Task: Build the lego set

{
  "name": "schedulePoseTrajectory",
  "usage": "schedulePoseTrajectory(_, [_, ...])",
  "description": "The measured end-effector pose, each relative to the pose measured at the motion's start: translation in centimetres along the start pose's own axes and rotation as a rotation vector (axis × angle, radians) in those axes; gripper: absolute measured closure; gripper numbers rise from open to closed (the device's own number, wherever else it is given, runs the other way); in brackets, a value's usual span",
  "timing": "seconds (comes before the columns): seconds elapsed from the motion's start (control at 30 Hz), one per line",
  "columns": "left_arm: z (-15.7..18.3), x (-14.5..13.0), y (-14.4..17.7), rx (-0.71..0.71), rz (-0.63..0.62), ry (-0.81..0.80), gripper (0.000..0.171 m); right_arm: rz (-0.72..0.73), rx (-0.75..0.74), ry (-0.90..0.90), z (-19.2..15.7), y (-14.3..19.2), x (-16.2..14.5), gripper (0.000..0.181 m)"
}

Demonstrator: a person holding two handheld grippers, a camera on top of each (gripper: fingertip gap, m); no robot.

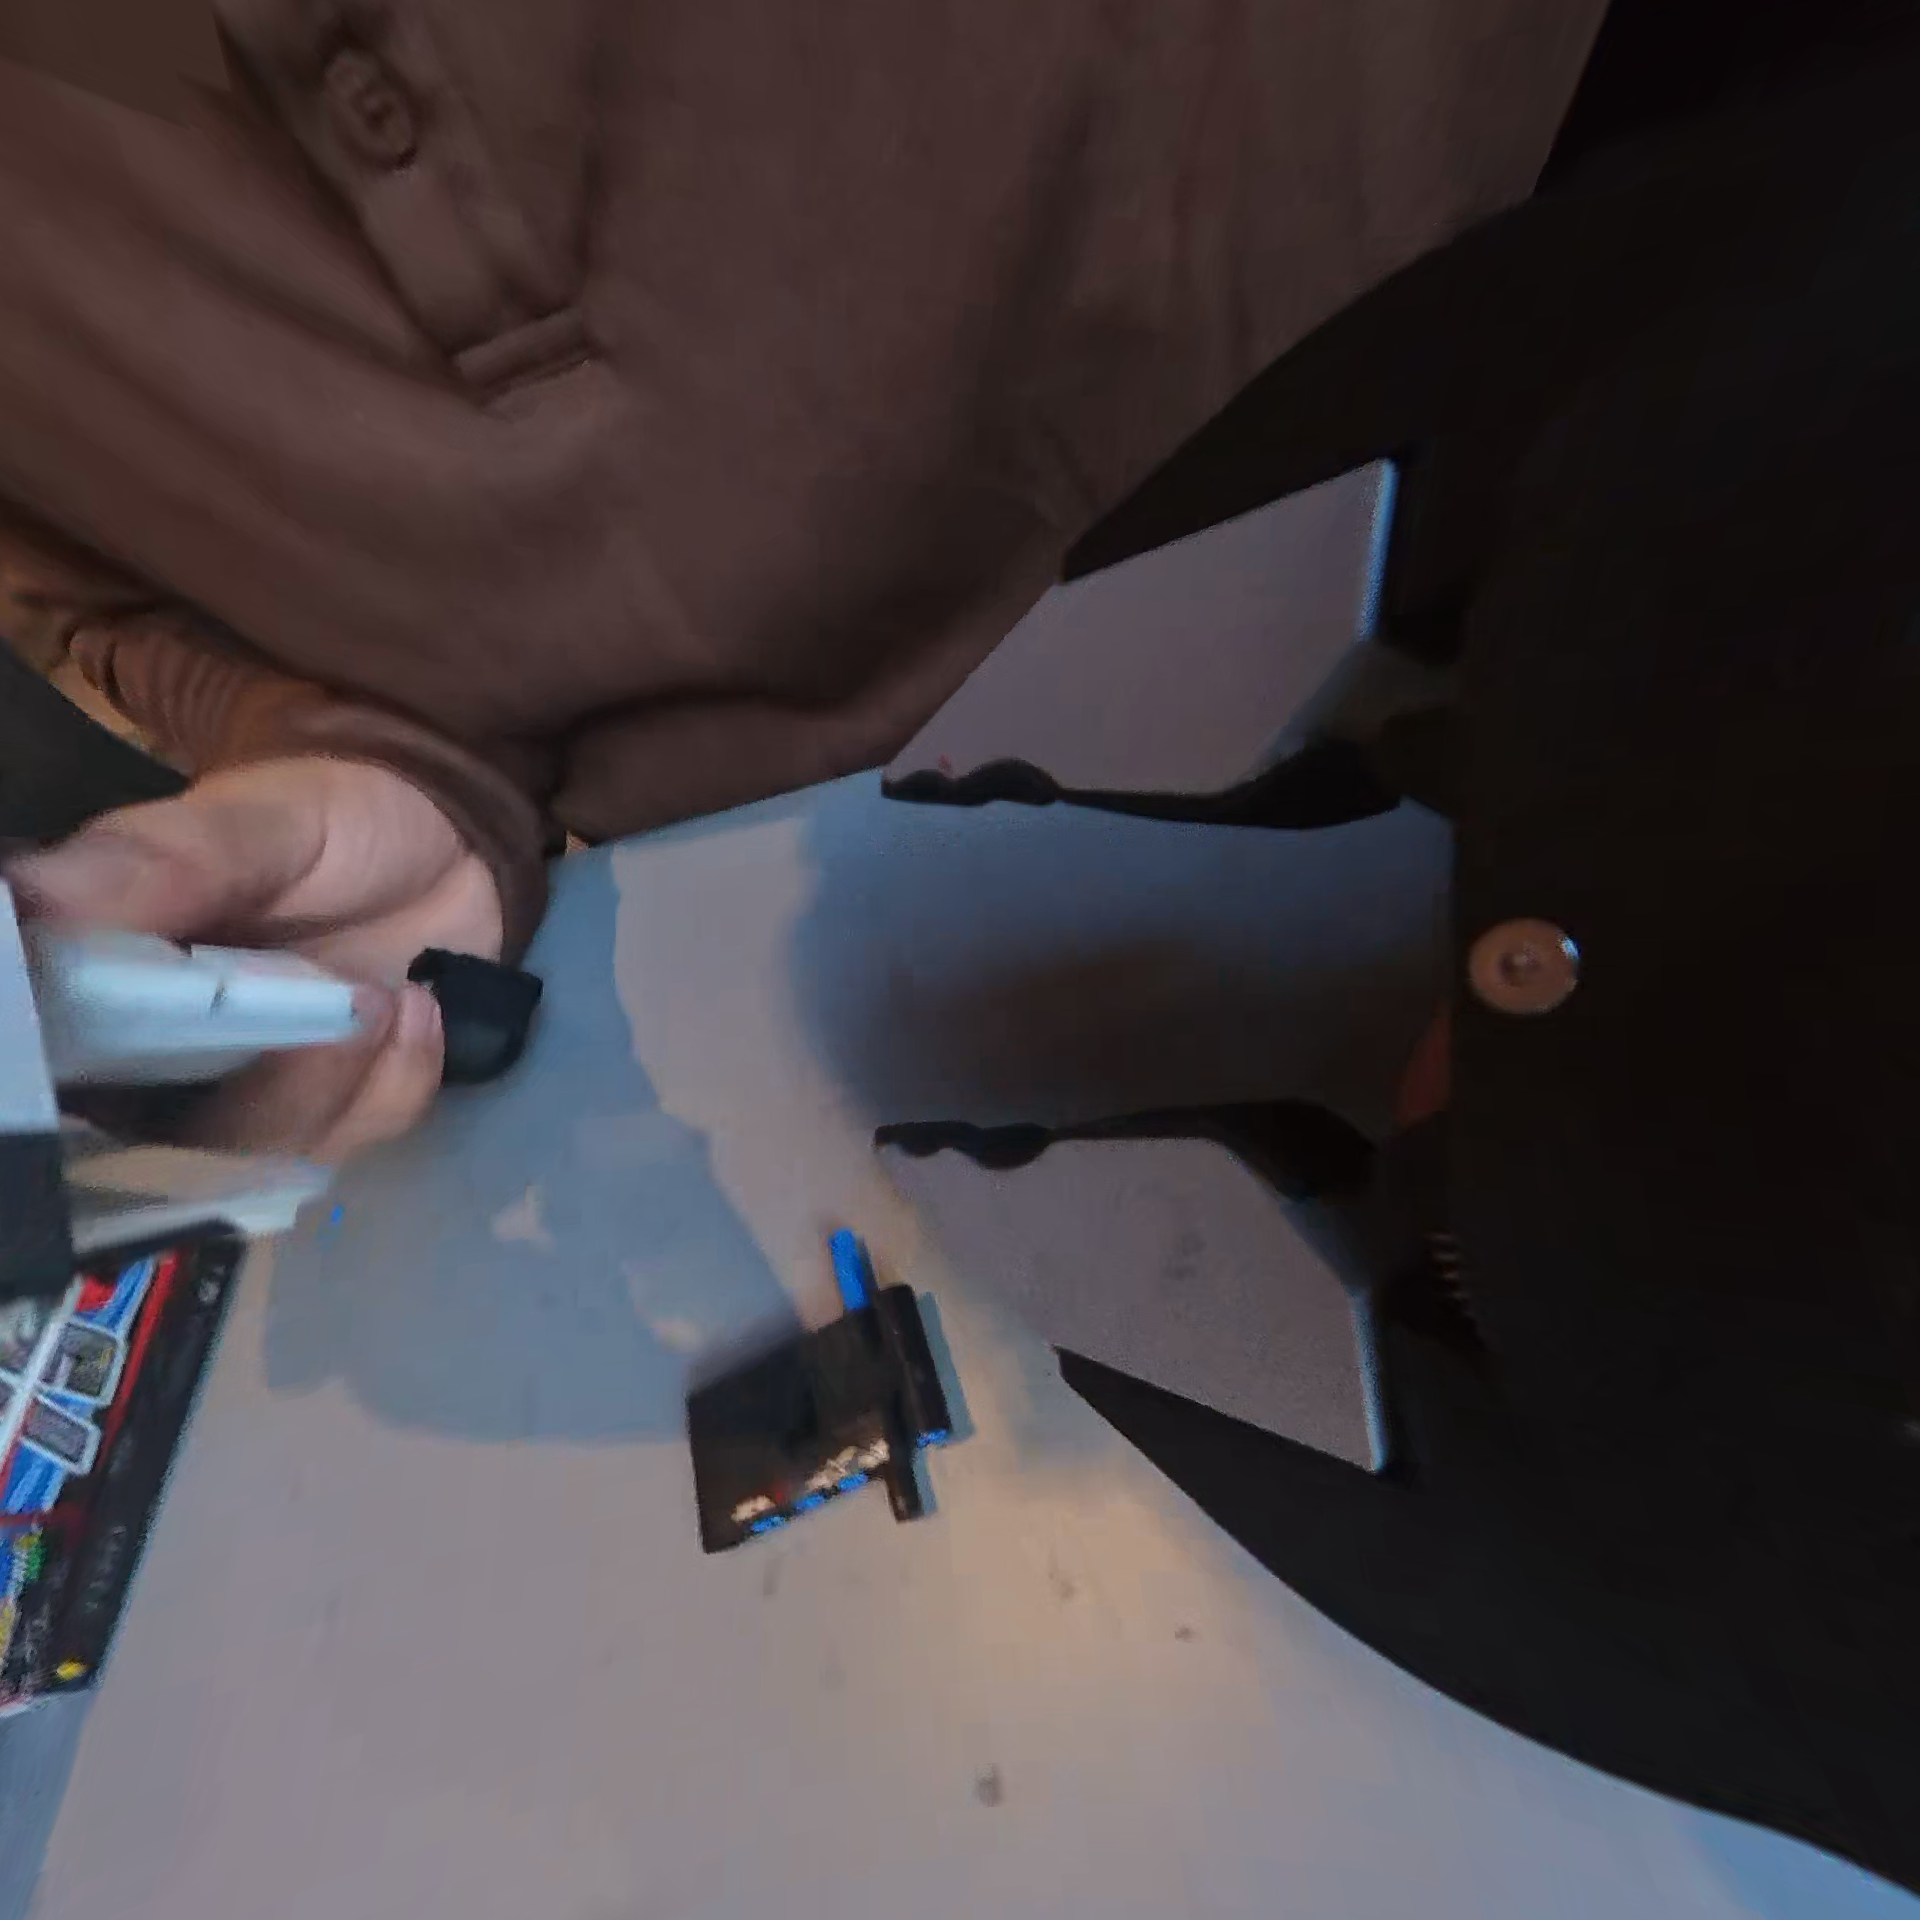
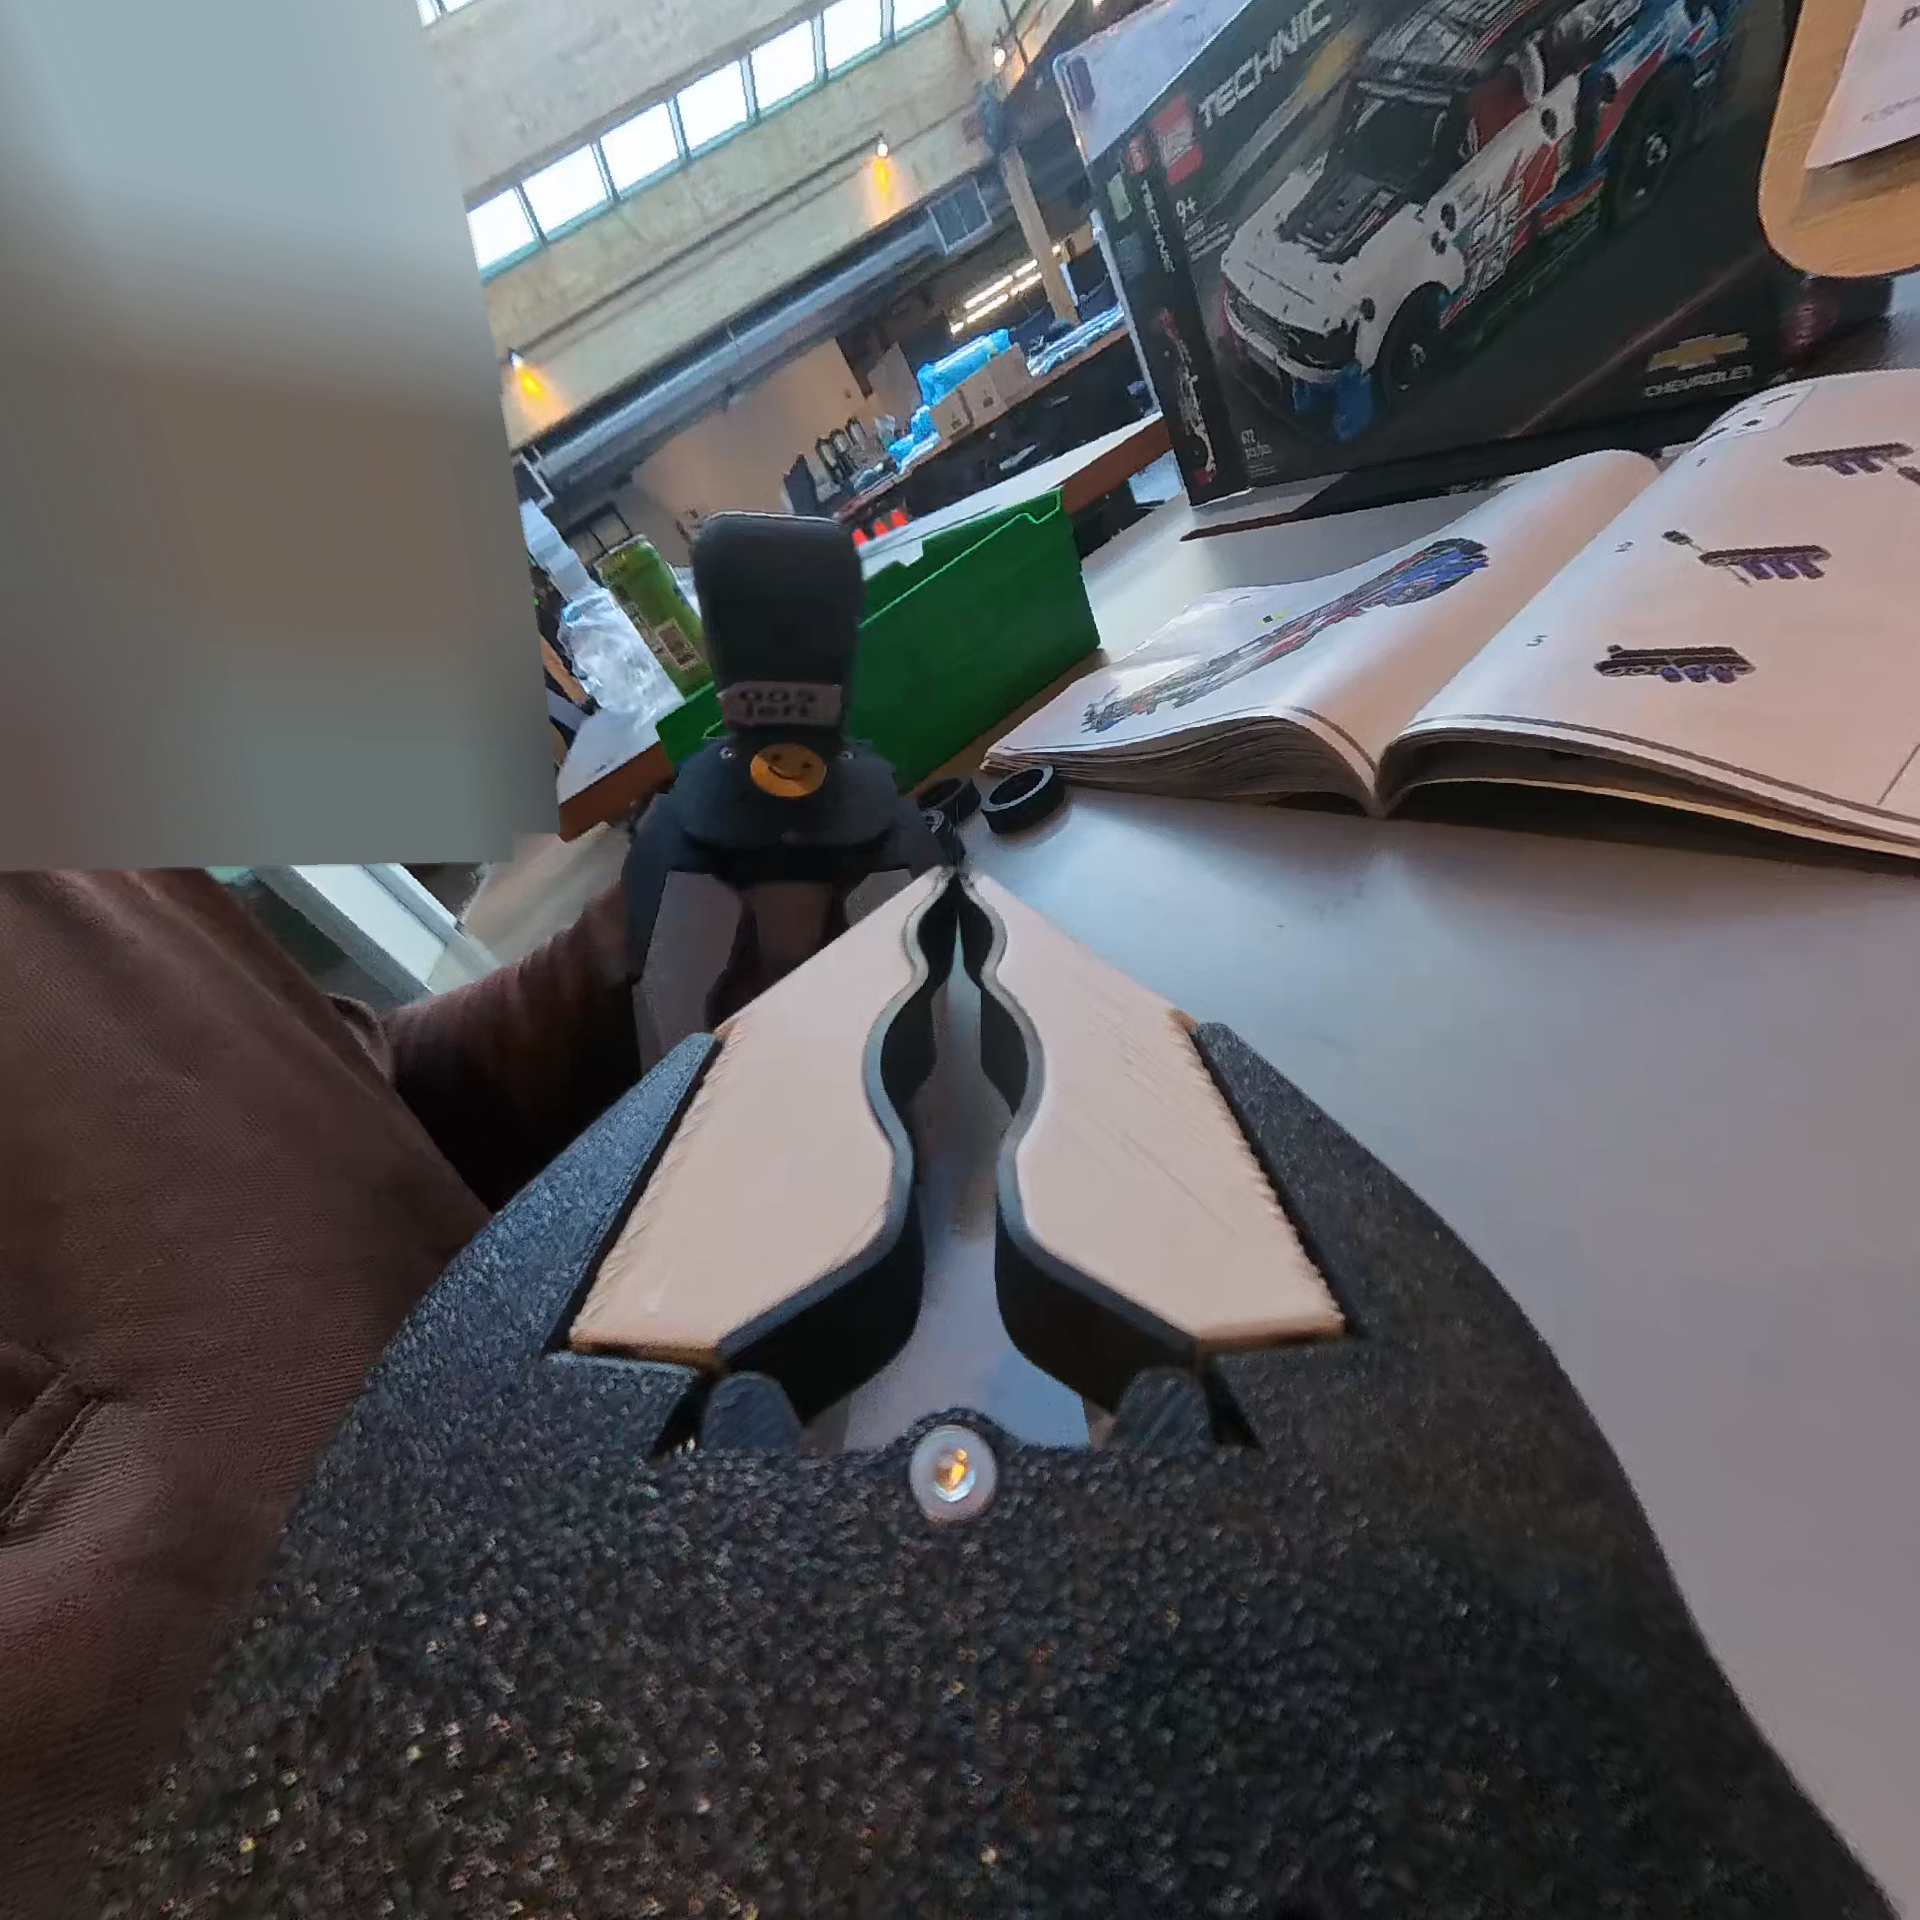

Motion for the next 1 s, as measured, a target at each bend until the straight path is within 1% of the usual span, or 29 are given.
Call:
schedulePoseTrajectory(0.07, [0.2,0.7,0.5,0.016,0.047,-0.057,0.116,0.002,-0.006,-0.012,0.4,0.5,0.1,0.181])
schedulePoseTrajectory(0.1, [-0.1,1.2,1.2,0.064,0.08,-0.096,0.12,0.003,-0.013,-0.009,0.5,0.8,0.1,0.181])
schedulePoseTrajectory(0.17, [-1.6,1.5,3.4,0.233,0.12,-0.129,0.122,0.014,-0.02,-0.001,0.5,1.5,0.1,0.181])
schedulePoseTrajectory(0.2, [-2.5,1.4,4.5,0.314,0.13,-0.1,0.118,0.025,-0.021,0.002,0.5,1.9,0.2,0.181])
schedulePoseTrajectory(0.23, [-3.0,1.0,4.8,0.332,0.129,-0.052,0.108,0.032,-0.024,0.004,0.4,2.2,0.2,0.181])
schedulePoseTrajectory(0.27, [-3.2,0.7,4.7,0.326,0.121,-0.008,0.103,0.033,-0.026,0.006,0.4,2.4,0.2,0.181])
schedulePoseTrajectory(0.33, [-4.2,0.3,4.2,0.37,0.082,0.039,0.102,0.026,-0.024,0.017,0.2,2.8,0.0,0.181])
schedulePoseTrajectory(0.4, [-4.6,0.3,3.4,0.389,0.036,0.037,0.11,0.02,-0.025,0.03,0.0,3.1,-0.2,0.181])
schedulePoseTrajectory(0.47, [-4.1,0.6,2.2,0.356,0.011,0.051,0.107,0.013,-0.027,0.035,-0.2,3.3,-0.4,0.181])
schedulePoseTrajectory(0.53, [-2.9,0.9,0.4,0.278,0.006,0.077,0.108,0.004,-0.03,0.035,-0.3,3.7,-0.6,0.181])
schedulePoseTrajectory(0.6, [-1.1,1.1,-1.8,0.18,0.007,0.049,0.112,-0.004,-0.042,0.029,-0.2,4.3,-0.7,0.181])
schedulePoseTrajectory(0.63, [-0.3,1.3,-2.7,0.156,0.001,0.016,0.114,-0.011,-0.05,0.02,-0.1,4.7,-0.8,0.181])
schedulePoseTrajectory(0.7, [1.0,2.2,-3.0,0.138,0.038,-0.051,0.119,-0.018,-0.062,-0.006,0.4,5.3,-1.0,0.181])
schedulePoseTrajectory(0.73, [1.4,2.9,-2.4,0.143,0.073,-0.068,0.12,-0.025,-0.065,-0.022,0.6,5.6,-1.0,0.181])
schedulePoseTrajectory(0.77, [1.1,3.7,-1.4,0.187,0.102,-0.081,0.121,-0.041,-0.064,-0.04,0.7,5.7,-1.2,0.181])
schedulePoseTrajectory(0.8, [0.2,4.2,-0.1,0.271,0.111,-0.091,0.12,-0.055,-0.058,-0.056,0.8,5.7,-1.4,0.181])
schedulePoseTrajectory(0.87, [-2.1,4.5,2.1,0.437,0.039,-0.121,0.112,-0.061,-0.043,-0.075,0.8,5.8,-1.4,0.181])
schedulePoseTrajectory(0.9, [-3.1,4.5,2.6,0.475,-0.005,-0.117,0.107,-0.063,-0.038,-0.077,0.7,5.8,-1.5,0.181])
schedulePoseTrajectory(0.93, [-3.8,4.4,2.5,0.489,-0.034,-0.081,0.102,-0.068,-0.036,-0.078,0.7,5.8,-1.5,0.181])
schedulePoseTrajectory(1.0, [-4.5,4.1,1.6,0.501,-0.069,0.012,0.098,-0.111,-0.038,-0.092,0.8,5.5,-2.1,0.181])
Point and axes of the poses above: each gripper's, where its closed fingertips meet, y back along the fingers, x out of its top, z = x × y across the jaws, the point moved 2 cm from there along y, back along the fingers, and after that the axes turned 11 degrees about -x, right-handed, at the moved point
